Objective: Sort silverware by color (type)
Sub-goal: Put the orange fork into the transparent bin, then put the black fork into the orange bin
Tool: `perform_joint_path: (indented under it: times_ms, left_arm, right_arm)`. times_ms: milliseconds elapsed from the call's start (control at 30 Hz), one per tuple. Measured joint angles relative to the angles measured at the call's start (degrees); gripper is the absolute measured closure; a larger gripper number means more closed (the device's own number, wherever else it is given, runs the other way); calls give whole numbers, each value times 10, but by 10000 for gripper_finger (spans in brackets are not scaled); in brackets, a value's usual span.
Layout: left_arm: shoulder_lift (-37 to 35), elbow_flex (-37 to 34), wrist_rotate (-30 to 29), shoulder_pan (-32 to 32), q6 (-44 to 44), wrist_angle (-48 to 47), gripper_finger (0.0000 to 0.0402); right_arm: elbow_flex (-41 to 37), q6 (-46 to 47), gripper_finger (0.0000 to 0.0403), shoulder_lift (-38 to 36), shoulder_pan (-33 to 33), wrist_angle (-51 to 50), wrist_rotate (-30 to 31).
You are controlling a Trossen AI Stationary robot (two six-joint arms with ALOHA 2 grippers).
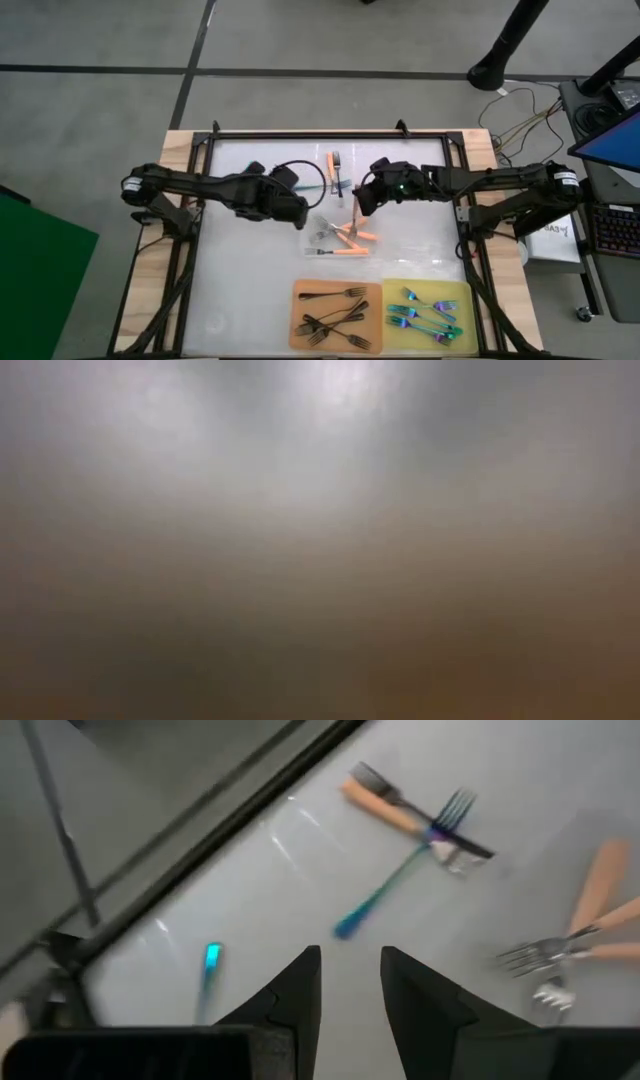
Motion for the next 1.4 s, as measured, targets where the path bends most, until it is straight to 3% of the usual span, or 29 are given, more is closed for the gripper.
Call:
perform_joint_path:
  times_ms: [133, 300, 600, 800, 1100, 1400]
  left_arm:
    - [-23, 0, -27, 0, 28, -37, 312]
    - [-57, -11, -71, 2, 36, -64, 312]
    - [-116, -52, -76, 4, 37, -67, 312]
    - [-155, -105, -70, 4, -12, -67, 312]
    - [-183, -163, -51, 4, -60, -55, 312]
    - [-184, -177, -45, 4, -64, -37, 312]
  right_arm:
    - [35, -30, 362, 18, 5, -33, 2]
    - [131, -109, 362, 74, 12, -149, 30]
    - [301, -198, 362, 218, 25, -338, 30]
    - [345, -233, 362, 272, 33, -352, 26]
    - [348, -244, 361, 304, 39, -357, -5]
    - [348, -235, 256, 306, 40, -354, -7]
